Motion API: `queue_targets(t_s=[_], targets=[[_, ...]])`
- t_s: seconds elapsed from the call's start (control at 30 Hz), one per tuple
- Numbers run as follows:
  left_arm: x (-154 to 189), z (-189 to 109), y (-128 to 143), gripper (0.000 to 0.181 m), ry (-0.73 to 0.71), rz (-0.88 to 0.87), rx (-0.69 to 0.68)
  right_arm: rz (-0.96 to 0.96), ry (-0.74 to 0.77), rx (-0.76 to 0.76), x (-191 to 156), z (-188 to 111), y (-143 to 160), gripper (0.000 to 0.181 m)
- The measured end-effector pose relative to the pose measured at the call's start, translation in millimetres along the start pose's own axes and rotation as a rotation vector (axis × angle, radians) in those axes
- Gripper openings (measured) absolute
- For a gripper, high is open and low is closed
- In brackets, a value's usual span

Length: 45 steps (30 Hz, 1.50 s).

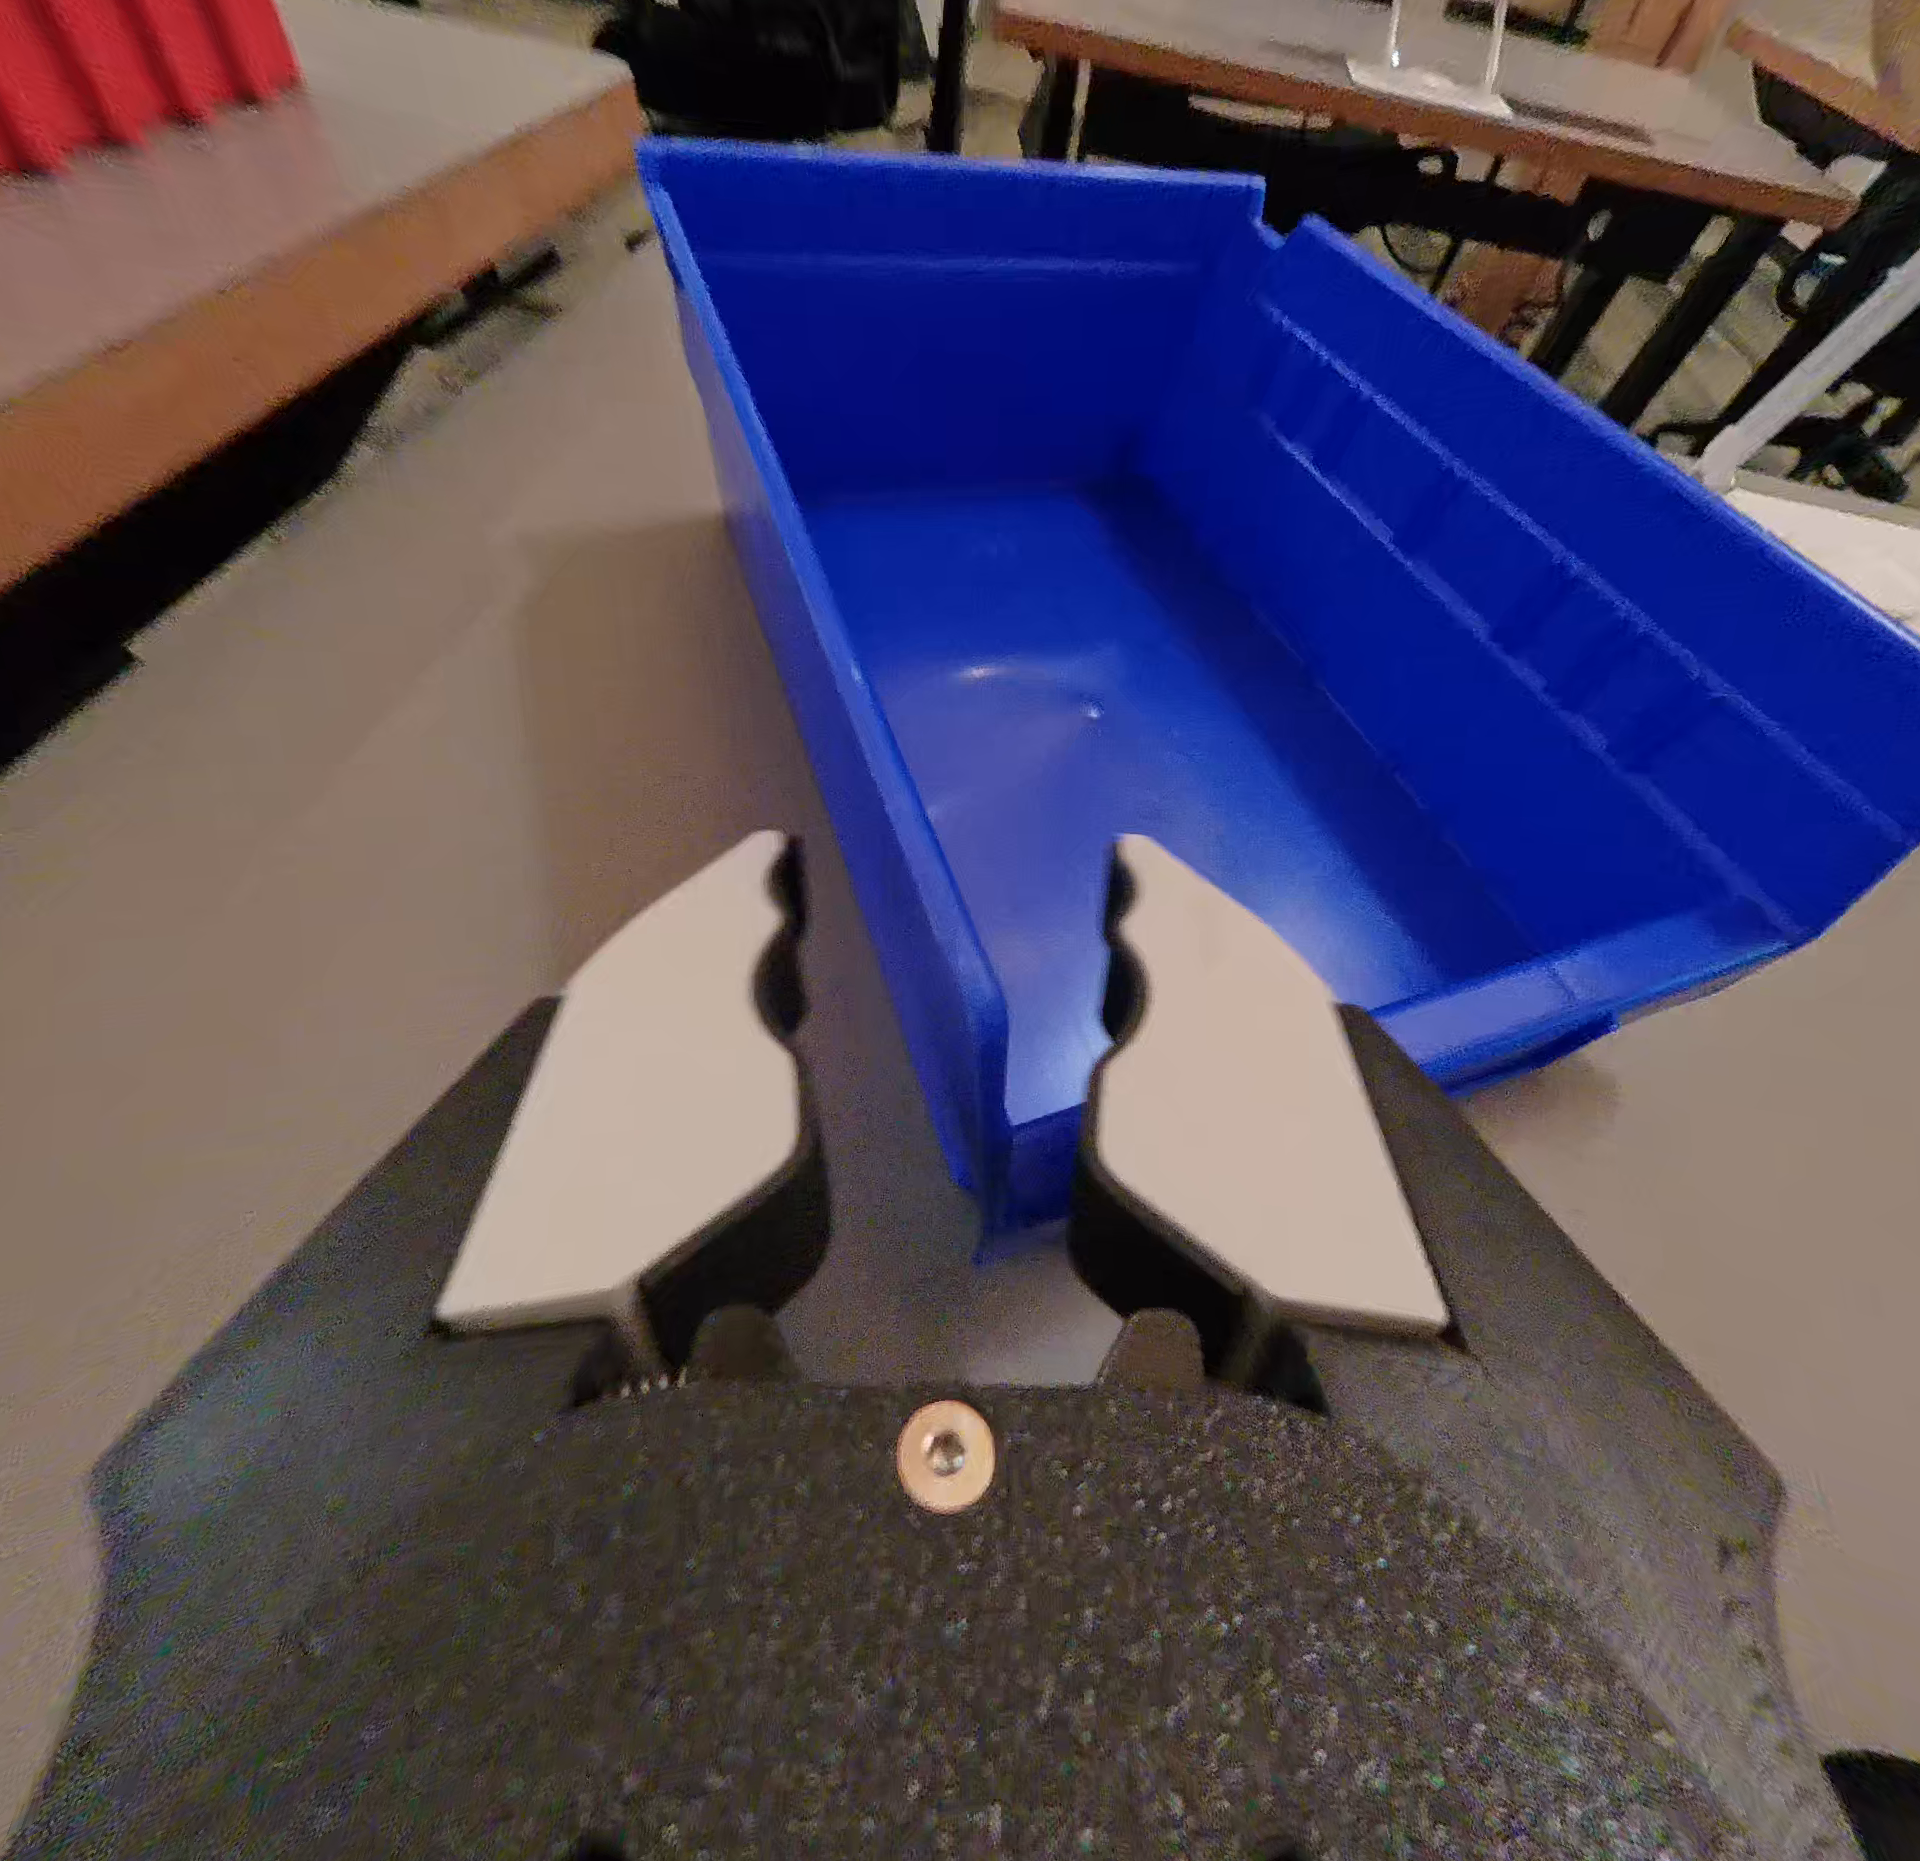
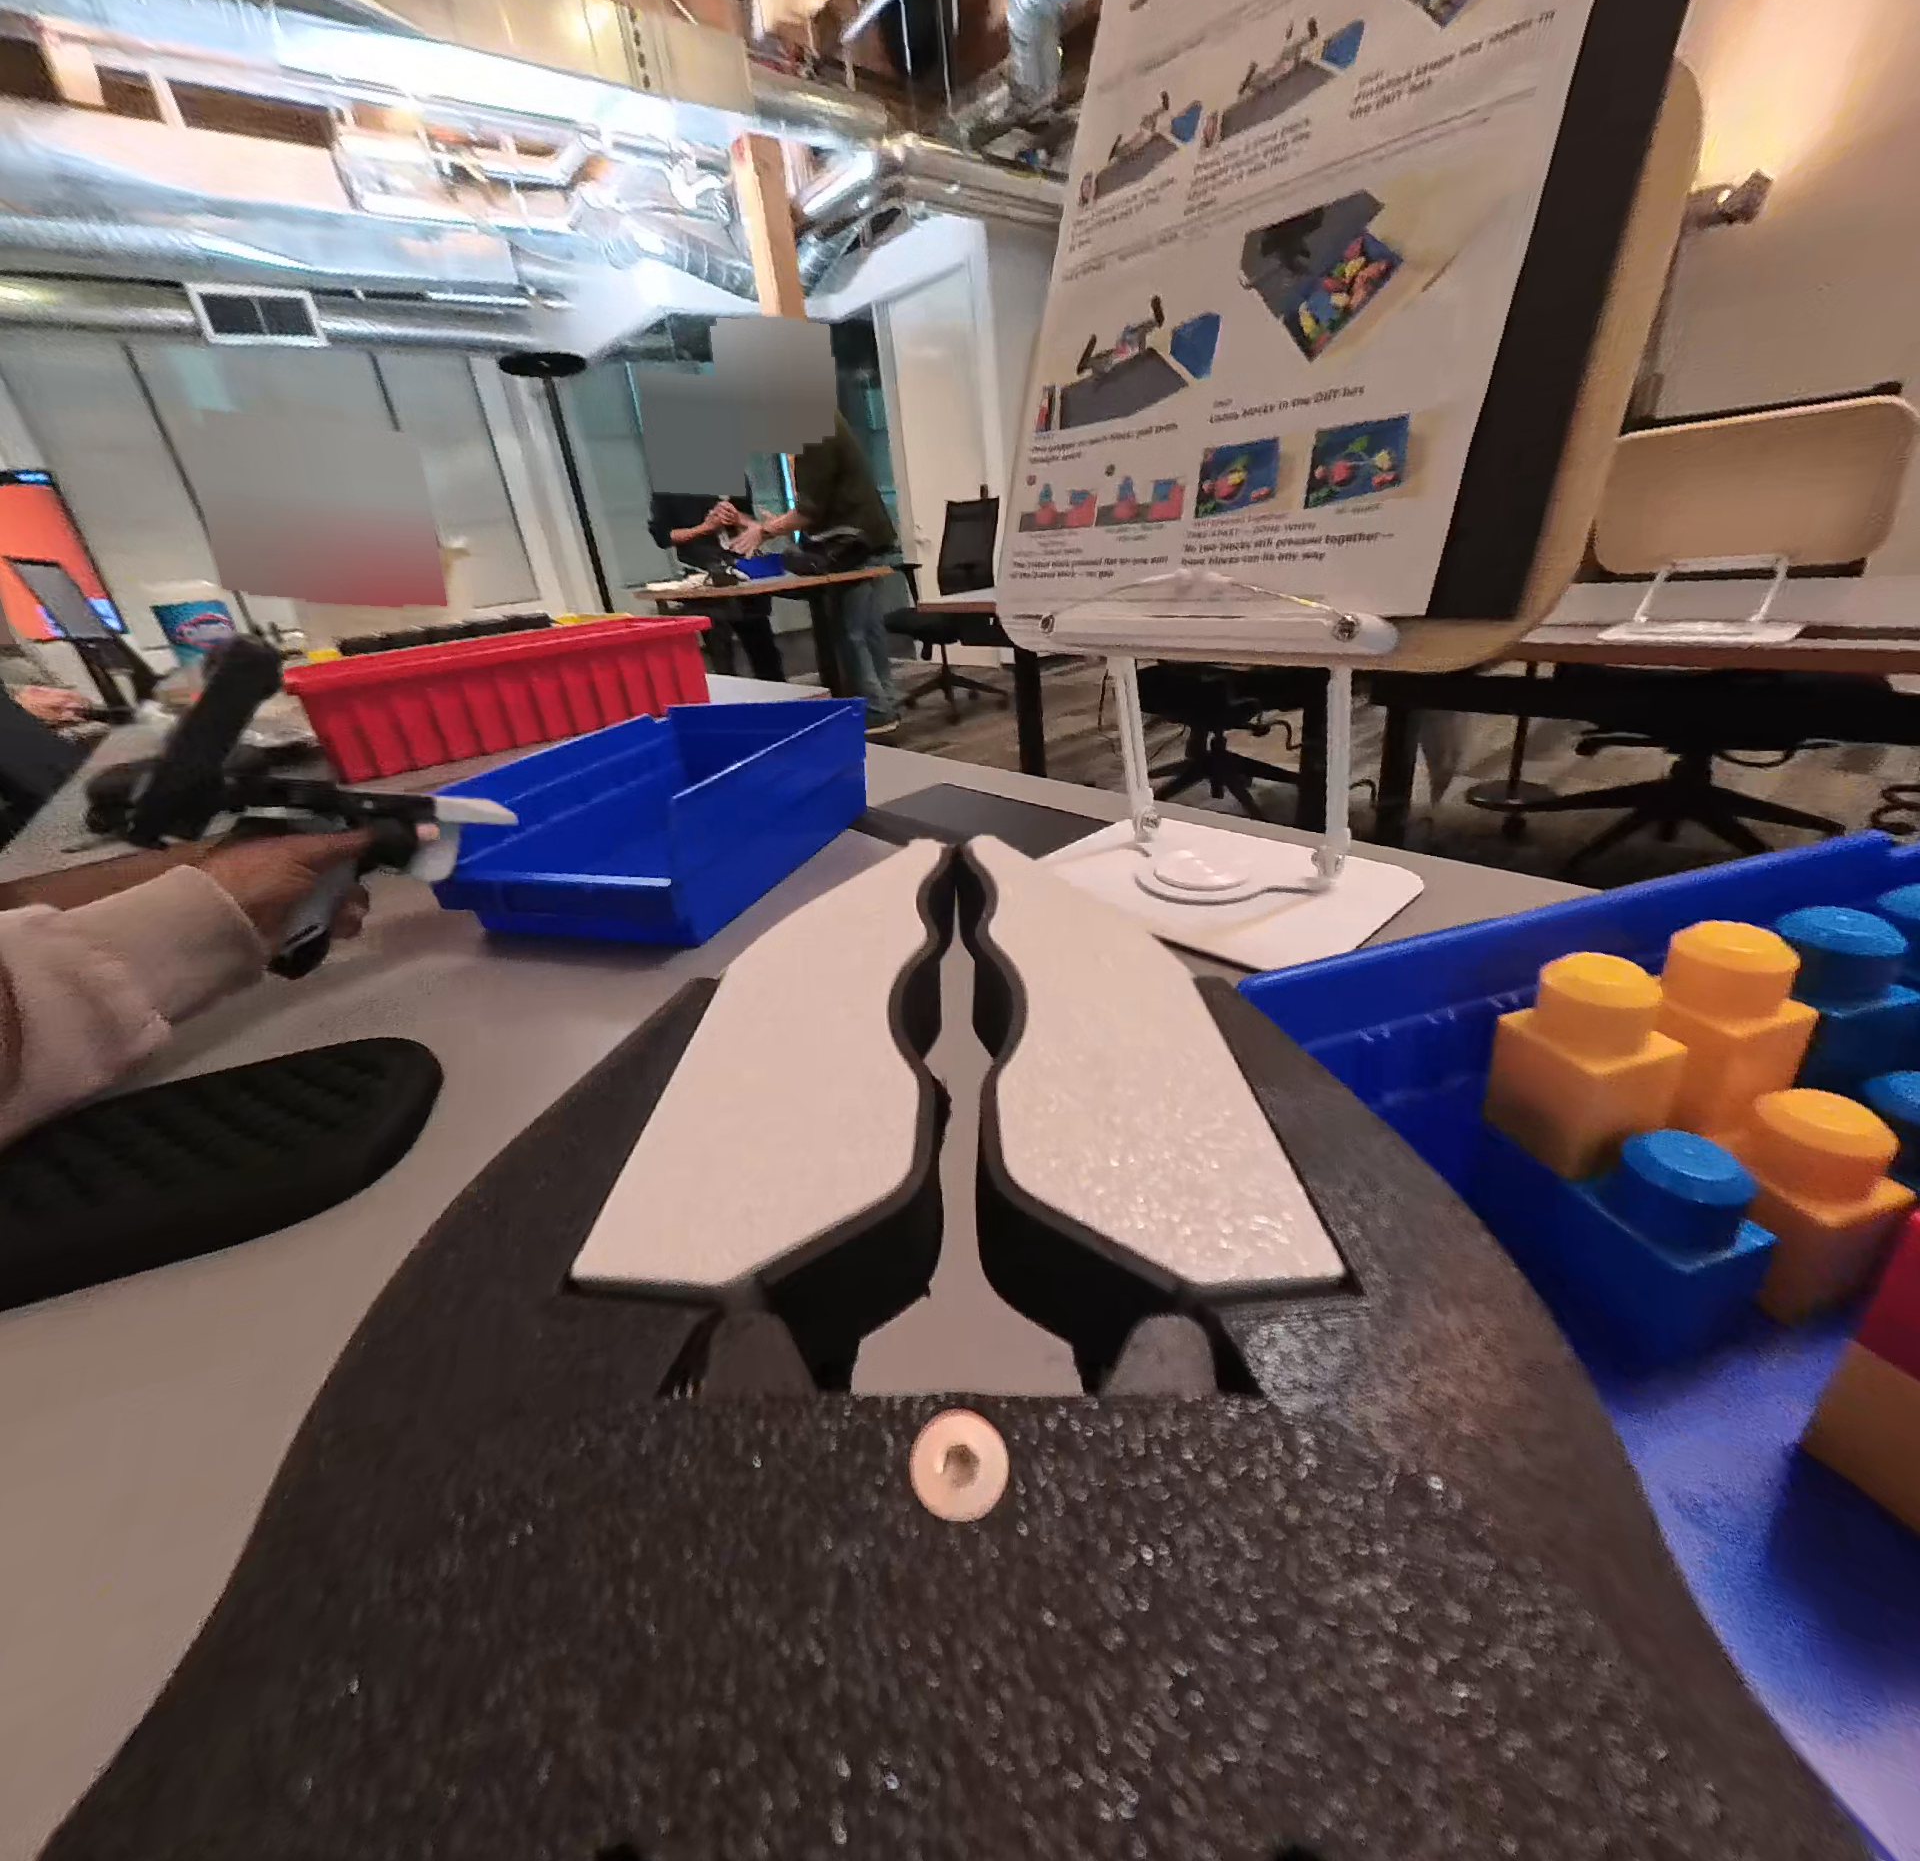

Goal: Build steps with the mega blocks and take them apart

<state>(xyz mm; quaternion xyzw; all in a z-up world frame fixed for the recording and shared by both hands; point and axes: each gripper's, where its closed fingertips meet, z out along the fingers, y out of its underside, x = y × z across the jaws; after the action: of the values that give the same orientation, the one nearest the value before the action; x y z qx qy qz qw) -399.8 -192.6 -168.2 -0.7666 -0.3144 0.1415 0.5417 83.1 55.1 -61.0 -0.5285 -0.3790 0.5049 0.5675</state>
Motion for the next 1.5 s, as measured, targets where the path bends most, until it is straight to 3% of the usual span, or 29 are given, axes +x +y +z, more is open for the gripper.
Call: queue_targets(t_s=[0.1, 0.23, 0.4, 0.57, 0.83, 1.07, 1.27, 1.37, 1.5], targets=[[-0.7, 6.2, -1.0, 0.018, 0.002, -0.071, -0.027, -0.027, 0.008, 0.003, -1.2, -2.9, -2.0, 0.000], [-7.0, 2.1, -1.7, 0.006, -0.075, -0.018, -0.034, -0.029, 0.009, 0.018, -1.8, -5.3, -5.7, 0.000], [20.5, -27.8, -5.5, 0.005, -0.002, -0.038, 0.032, -0.037, 0.008, 0.016, -3.0, -5.6, -5.6, 0.000], [73.1, -60.0, -5.9, 0.007, 0.099, 0.021, 0.073, -0.043, 0.009, 0.016, -3.6, -5.4, -6.7, 0.000], [162.9, -64.7, 24.1, 0.006, 0.279, -0.079, 0.018, -0.055, 0.073, 0.010, 3.3, -17.0, -8.3, 0.000], [208.6, -41.2, 34.8, 0.006, 0.294, -0.148, -0.035, -0.025, 0.275, 0.010, 36.1, -54.2, -11.2, 0.000], [223.7, -20.2, 32.2, 0.006, 0.250, -0.177, 0.003, -0.130, 0.678, -0.140, 94.4, -112.8, 0.3, 0.006], [229.2, -11.7, 30.3, 0.007, 0.242, -0.196, 0.021, -0.132, 0.834, -0.275, 115.5, -142.3, 17.7, 0.024], [236.7, -8.8, 26.9, 0.017, 0.294, -0.242, 0.055, -0.034, 0.845, -0.345, 123.0, -143.9, 42.1, 0.043]])
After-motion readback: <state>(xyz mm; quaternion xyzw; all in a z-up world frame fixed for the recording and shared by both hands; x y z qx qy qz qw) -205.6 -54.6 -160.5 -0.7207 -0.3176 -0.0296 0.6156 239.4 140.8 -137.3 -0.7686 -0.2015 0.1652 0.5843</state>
